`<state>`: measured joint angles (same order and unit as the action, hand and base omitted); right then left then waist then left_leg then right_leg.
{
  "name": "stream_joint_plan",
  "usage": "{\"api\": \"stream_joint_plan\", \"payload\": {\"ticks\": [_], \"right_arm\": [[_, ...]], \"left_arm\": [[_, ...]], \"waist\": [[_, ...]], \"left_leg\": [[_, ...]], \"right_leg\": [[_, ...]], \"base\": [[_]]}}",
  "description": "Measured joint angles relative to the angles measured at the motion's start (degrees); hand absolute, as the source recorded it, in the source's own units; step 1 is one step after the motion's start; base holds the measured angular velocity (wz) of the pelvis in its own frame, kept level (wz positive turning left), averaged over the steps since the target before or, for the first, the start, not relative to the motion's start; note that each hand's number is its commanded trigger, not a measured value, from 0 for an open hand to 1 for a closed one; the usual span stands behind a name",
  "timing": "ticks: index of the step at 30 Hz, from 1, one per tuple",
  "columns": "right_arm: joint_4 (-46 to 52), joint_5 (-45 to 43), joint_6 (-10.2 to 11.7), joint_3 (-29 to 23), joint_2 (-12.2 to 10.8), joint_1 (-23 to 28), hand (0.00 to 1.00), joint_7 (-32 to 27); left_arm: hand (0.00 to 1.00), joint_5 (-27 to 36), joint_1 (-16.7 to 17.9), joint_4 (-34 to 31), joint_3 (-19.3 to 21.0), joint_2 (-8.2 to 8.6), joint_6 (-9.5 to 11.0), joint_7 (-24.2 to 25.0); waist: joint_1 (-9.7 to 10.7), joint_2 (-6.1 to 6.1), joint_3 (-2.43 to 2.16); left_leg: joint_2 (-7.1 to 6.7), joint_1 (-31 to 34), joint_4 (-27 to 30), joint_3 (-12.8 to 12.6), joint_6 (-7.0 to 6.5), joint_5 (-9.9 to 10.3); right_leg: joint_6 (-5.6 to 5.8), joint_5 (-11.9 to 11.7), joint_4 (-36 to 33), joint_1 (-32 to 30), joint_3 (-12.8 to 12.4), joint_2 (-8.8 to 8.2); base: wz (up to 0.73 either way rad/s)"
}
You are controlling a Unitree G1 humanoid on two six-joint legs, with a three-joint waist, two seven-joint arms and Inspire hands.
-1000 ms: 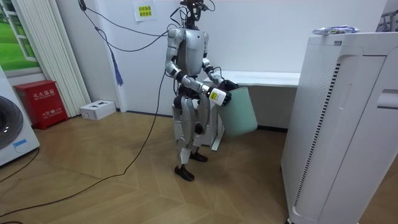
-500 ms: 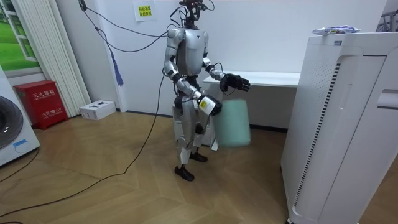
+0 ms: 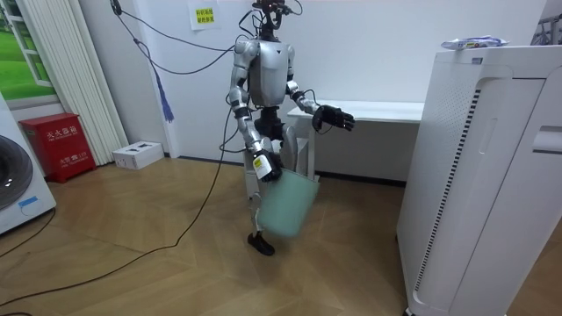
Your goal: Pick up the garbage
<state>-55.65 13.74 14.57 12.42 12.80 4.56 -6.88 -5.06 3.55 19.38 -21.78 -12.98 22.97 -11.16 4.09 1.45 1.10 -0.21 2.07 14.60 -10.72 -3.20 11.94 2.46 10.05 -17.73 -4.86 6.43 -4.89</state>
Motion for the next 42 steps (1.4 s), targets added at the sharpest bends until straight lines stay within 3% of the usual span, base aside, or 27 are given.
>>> {"api": "stream_joint_plan", "payload": {"ticks": [2, 8, 10, 13, 17, 20, 22, 26, 28, 29, 31, 32, 33, 34, 35, 36, 37, 38, 39, 40, 42], "right_arm": [[-0.25, -0.11, -0.84, -0.06, -0.03, 0.4, 1.0, 0.12], [-2.54, -0.01, -1.77, -0.28, -0.28, 1.58, 1.0, 0.51], [-3.37, 0.05, -2.07, -0.29, -0.45, 1.72, 1.0, 0.91], [-3.85, -0.03, -2.1, -0.29, -0.51, 1.73, 1.0, 1.74], [-3.98, -0.65, -2.09, -0.28, -0.6, 1.63, 1.0, 2.08], [-3.96, -1.16, -2.09, -0.35, -1.11, 1.68, 1.0, 1.98], [-3.92, -1.4, -2.08, -0.83, -1.48, 1.72, 1.0, 1.87], [-3.96, -1.54, -2.04, -0.85, -1.77, 1.68, 1.0, 2.16], [-4.13, -1.53, -1.96, -0.78, -1.76, 1.81, 1.0, 2.47], [-4.15, -1.41, -1.99, -0.87, -1.75, 1.97, 1.0, 2.46], [-4.23, -0.2, -2.08, -2.25, -1.67, 2.26, 1.0, 1.93], [-4.25, -0.3, -2.07, -2.62, -1.61, 2.18, 1.0, 1.86], [-4.25, -0.32, -2.12, -2.37, -1.49, 2.2, 1.0, 1.75], [-4.25, -0.43, -2.22, -2.26, -1.74, 2.28, 1.0, 1.81], [-4.23, -0.73, -2.22, -2.25, -1.91, 2.34, 1.0, 1.83], [-4.23, -1.04, -2.27, -2.31, -1.99, 2.73, 1.0, 1.91], [-4.22, -1.15, -2.33, -2.47, -1.95, 3.29, 1.0, 1.77], [-4.26, -1.17, -2.32, -2.5, -1.89, 3.48, 1.0, 1.69], [-4.36, -1.17, -2.32, -2.5, -1.86, 3.71, 1.0, 1.57], [-4.39, -1.19, -2.28, -2.5, -1.76, 3.81, 1.0, 1.53], [-4.26, -1.03, -2.0, -2.51, -2.01, 4.29, 1.0, 1.51]], "left_arm": [[0.0, -0.12, 1.15, 0.97, 1.48, 0.0, 0.32, -1.19], [0.0, -0.01, 4.8, 12.09, 3.6, -0.01, 0.64, -5.13], [0.0, 1.1, 5.64, 18.85, 3.86, -0.04, 0.39, -5.57], [0.0, 1.11, 6.43, 24.59, 5.47, -0.06, 0.21, -6.66], [0.0, 1.06, 6.43, 31.21, 6.75, 0.28, -0.4, -7.36], [0.0, 1.19, 6.48, 34.95, 8.59, 1.29, -1.08, -7.43], [0.0, 1.28, 6.85, 35.58, 8.85, 1.27, -1.67, -7.32], [0.0, 3.51, 7.24, 36.52, 10.41, 1.54, -2.22, -7.32], [0.0, 3.77, 7.1, 38.16, 10.59, 1.57, -2.63, -7.4], [0.0, 4.07, 7.17, 38.4, 10.43, 1.63, -2.7, -7.38], [0.0, 5.56, 7.27, 38.12, 10.16, 2.52, -2.69, -7.37], [0.0, 5.67, 7.33, 38.1, 10.19, 2.73, -2.69, -7.43], [0.0, 5.91, 7.46, 38.11, 10.28, 2.86, -2.69, -7.43], [0.0, 6.96, 7.95, 38.13, 10.86, 2.83, -2.65, -7.52], [0.0, 7.42, 8.29, 38.15, 11.36, 2.84, -2.65, -7.6], [0.0, 7.93, 8.97, 38.16, 11.83, 2.92, -2.66, -8.06], [0.0, 7.94, 9.31, 38.13, 12.08, 3.1, -2.65, -8.19], [0.0, 7.96, 9.31, 38.08, 12.09, 3.15, -2.64, -8.19], [0.0, 7.97, 9.2, 37.99, 12.1, 3.16, -2.57, -8.19], [0.0, 7.92, 9.19, 37.99, 12.1, 3.25, -2.53, -8.15], [0.0, 7.86, 9.05, 37.97, 12.22, 3.26, -2.47, -8.02]], "waist": [[0.03, -0.01, -0.01], [-0.75, 0.28, -0.31], [-1.41, 0.57, -0.85], [-2.96, 0.9, -0.8], [-3.05, 0.24, -0.66], [-2.85, -0.14, -0.61], [-2.78, -0.32, -0.45], [-2.77, -0.14, -0.41], [-2.73, -0.41, -0.22], [-2.66, -0.36, -0.19], [-3.22, 0.25, -0.2], [-3.89, 0.25, -0.15], [-5.58, 0.08, -0.13], [-6.72, -0.15, -0.18], [-6.66, -0.22, -0.18], [-6.12, -0.15, -0.27], [-5.7, -0.15, -0.69], [-5.6, 0.19, -0.68], [-5.64, 0.72, -0.55], [-5.94, 0.84, -0.39], [-5.89, 1.44, -0.6]], "left_leg": [[0.01, -0.46, -0.11, -0.1, 0.0, 0.0], [-0.04, -3.72, -2.02, -0.14, 0.1, -0.01], [0.04, -4.48, -2.51, -0.09, 0.25, 0.08], [0.64, -4.62, -1.94, 0.02, 0.69, 0.63], [1.59, -4.57, -0.88, 0.33, 1.3, 1.61], [2.35, -3.72, 1.05, 0.33, 1.99, 2.55], [3.35, -1.66, 6.25, 0.41, 3.01, 4.19], [4.88, 2.71, 17.67, 0.56, 3.39, 4.6], [6.44, 8.71, 28.79, 3.72, 3.42, 3.1], [6.06, 10.25, 30.69, 4.36, 3.29, 3.26], [0.8, 16.61, 25.43, 4.63, 2.6, 4.1], [-0.45, 17.8, 22.13, 4.53, 3.1, 3.42], [-1.8, 19.64, 13.75, 4.35, 4.09, 0.58], [-1.57, 20.17, 5.97, 4.52, 4.15, -2.32], [-1.37, 20.37, 3.19, 4.72, 3.58, -4.12], [-1.32, 20.13, 0.8, 4.75, 2.83, -8.01], [-1.78, 19.36, 0.93, 4.1, 1.6, -11.25], [-2.0, 19.14, 1.27, 3.61, 0.73, -12.27], [-2.81, 18.81, 2.98, 3.0, 0.05, -12.7], [-3.33, 18.84, 5.74, 3.0, -1.63, -13.35], [-4.52, 18.9, 9.51, 2.28, -2.66, -9.28]], "right_leg": [[-0.04, -0.03, 0.08, 0.29, -0.01, 0.02], [-0.17, 0.0, 2.02, 2.77, 0.84, 0.17], [-0.17, 0.01, 2.13, 3.19, 0.51, 0.36], [-0.34, -0.09, 2.38, 3.51, 0.24, 1.02], [-0.61, -0.16, 2.9, 4.21, 1.19, 1.81], [-1.67, 1.03, 1.19, 3.64, 2.54, 2.09], [-2.53, 2.93, -1.45, 2.52, 2.59, 2.48], [-4.46, 6.71, -5.02, 1.74, 1.83, 3.34], [-6.43, 7.85, -6.15, 2.59, -0.36, 5.26], [-6.9, 8.21, -6.47, 2.88, -1.05, 5.5], [-7.51, 9.71, -7.96, 2.27, -4.02, 5.08], [-7.52, 9.89, -8.14, 2.17, -4.75, 4.99], [-7.56, 10.21, -8.08, 2.12, -5.65, 5.04], [-7.82, 10.84, -8.12, 2.22, -6.04, 5.46], [-7.84, 11.41, -8.16, 2.68, -6.23, 5.7], [-7.52, 12.85, -8.16, 3.97, -6.25, 5.58], [-6.35, 14.01, -8.04, 5.19, -6.28, 4.85], [-5.93, 14.57, -7.97, 5.64, -6.2, 4.4], [-4.97, 15.63, -7.88, 6.74, -5.62, 3.02], [-3.95, 16.24, -7.27, 8.04, -4.36, 2.01], [-2.82, 16.87, -5.66, 10.53, -3.18, 0.4]], "base": [[-0.06], [-0.06], [-0.09], [-0.11], [-0.02], [-0.05], [-0.05], [-0.01], [0.12], [0.29], [0.16], [-0.28], [-0.62], [-0.62], [-0.45], [-0.19], [-0.14], [-0.17], [-0.32], [-0.38], [-0.24]]}}
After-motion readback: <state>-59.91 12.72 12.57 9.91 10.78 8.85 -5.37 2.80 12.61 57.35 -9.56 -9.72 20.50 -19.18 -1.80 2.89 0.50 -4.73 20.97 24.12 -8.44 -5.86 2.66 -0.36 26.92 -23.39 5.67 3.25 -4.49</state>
